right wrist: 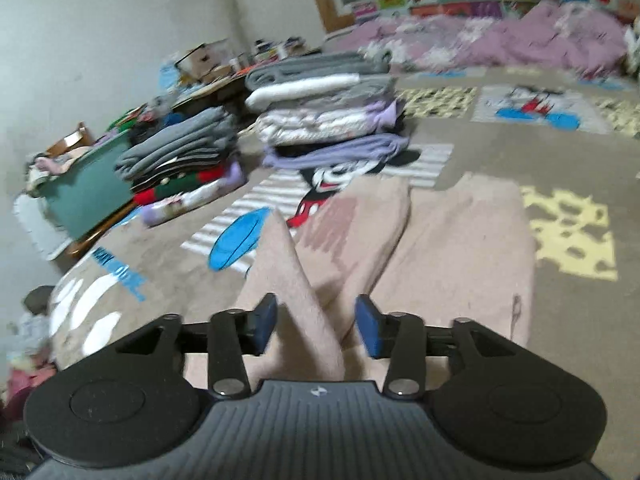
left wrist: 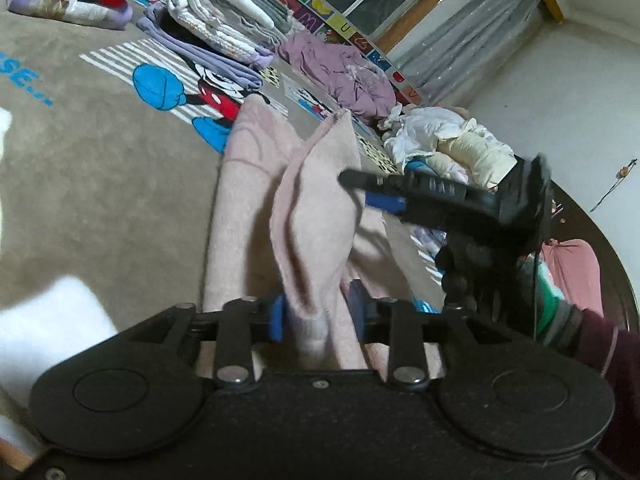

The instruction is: Fold clothes

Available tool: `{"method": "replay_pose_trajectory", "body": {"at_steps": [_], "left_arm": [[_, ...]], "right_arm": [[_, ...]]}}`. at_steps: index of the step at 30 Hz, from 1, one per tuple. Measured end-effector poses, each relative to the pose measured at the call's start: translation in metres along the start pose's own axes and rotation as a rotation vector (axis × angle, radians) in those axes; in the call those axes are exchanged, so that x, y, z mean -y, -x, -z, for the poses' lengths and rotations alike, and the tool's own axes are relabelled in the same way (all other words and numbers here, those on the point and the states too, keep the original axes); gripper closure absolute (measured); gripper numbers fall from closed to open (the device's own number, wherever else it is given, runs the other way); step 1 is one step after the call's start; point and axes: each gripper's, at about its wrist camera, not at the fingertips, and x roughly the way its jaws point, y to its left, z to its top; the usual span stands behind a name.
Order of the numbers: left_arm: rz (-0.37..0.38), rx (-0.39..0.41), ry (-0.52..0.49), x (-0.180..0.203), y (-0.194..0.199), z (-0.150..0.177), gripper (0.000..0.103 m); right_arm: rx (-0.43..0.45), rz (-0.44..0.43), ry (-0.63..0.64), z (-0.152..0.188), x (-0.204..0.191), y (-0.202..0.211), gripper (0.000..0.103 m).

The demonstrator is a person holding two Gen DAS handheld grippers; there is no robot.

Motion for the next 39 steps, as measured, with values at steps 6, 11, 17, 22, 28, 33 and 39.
{"method": "replay_pose_trajectory", "body": {"at_steps": [6,11,17,22,28,33,39], "left_arm": [[0.01,-0.038,0.009,-0.007,0.004,-0.005,0.093],[0.008,-0.085,0.084,-0.018,0.001,-0.003,0.095],[-0.02,-0.126,0.111,-0.023,-0.004,0.001,0.095],[-0.038,-0.173,0.087,-0.023,-0.009,0.005,0.095],[-0.052,-0.193,-0.053,-0.006,-0.002,0.003,0.084],[-0.136,-0.029,-0.3,0.019,0.031,-0.004,0.073],[-0.099,0.008,-0.519,0.04,0.022,0.007,0.076]], "right_arm": [[-0.021,-0.126,-0.062,0.013,0.013,0.002,0.071],[-0.01,-0.171,-0.029,0.002,0.004,-0.002,0.087],[-0.105,-0.039,0.089,-0.012,-0.015,-0.028,0.089],[-0.131,0.111,0.11,-0.011,-0.013,-0.05,0.093],[-0.122,0.198,0.141,-0.007,-0.018,-0.054,0.091],[-0.024,0.229,0.154,-0.014,-0.027,-0.026,0.086],[0.002,0.116,0.284,-0.009,-0.062,0.005,0.086]]}}
